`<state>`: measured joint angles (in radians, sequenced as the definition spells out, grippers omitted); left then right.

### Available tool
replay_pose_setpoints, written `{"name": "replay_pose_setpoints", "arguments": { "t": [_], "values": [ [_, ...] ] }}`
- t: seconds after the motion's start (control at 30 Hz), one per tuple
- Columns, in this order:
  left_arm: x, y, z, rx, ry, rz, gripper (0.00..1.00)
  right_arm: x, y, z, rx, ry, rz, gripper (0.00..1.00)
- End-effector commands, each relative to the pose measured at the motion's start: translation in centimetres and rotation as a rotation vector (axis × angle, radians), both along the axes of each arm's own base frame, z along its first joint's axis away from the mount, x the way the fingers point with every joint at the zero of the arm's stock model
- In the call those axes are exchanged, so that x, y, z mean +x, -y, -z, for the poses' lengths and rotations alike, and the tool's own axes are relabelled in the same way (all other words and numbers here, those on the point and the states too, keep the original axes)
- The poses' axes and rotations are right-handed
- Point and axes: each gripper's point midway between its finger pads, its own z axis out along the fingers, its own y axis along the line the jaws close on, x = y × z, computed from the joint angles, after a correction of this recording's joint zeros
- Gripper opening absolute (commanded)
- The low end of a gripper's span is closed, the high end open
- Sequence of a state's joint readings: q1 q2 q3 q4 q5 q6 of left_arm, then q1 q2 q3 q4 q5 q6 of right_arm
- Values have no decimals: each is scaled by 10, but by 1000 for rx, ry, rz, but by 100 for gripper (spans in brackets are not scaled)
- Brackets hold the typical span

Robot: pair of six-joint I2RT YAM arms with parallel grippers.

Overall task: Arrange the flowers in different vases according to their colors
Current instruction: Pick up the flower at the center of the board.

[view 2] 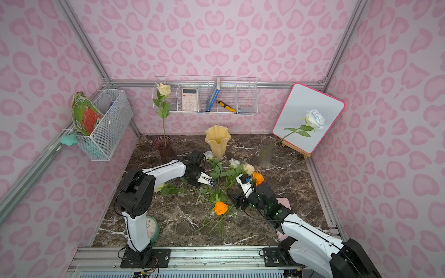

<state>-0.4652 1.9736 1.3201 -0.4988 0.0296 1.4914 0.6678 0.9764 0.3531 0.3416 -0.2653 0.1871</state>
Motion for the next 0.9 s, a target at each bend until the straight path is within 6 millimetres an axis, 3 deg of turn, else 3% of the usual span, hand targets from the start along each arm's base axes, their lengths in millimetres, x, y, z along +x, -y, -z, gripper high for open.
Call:
{"name": "replay_pose_setpoints", "arguments": {
  "t": [0.0, 0.6, 0.73, 0.87],
  "values": [
    [-12, -5, 11, 26, -60, -4, 38, 0, -2, -6, 21, 17, -6, 76],
    [-51, -19, 31, 123, -336, -65, 35, -6, -1, -17, 56, 39, -20, 77],
    [-58, -23, 39, 136, -368, -77, 30, -7, -1, -17, 62, 39, -24, 77],
    [-59, -24, 47, 150, -384, -90, 17, -7, -2, -19, 66, 45, -28, 77]
  ]
}}
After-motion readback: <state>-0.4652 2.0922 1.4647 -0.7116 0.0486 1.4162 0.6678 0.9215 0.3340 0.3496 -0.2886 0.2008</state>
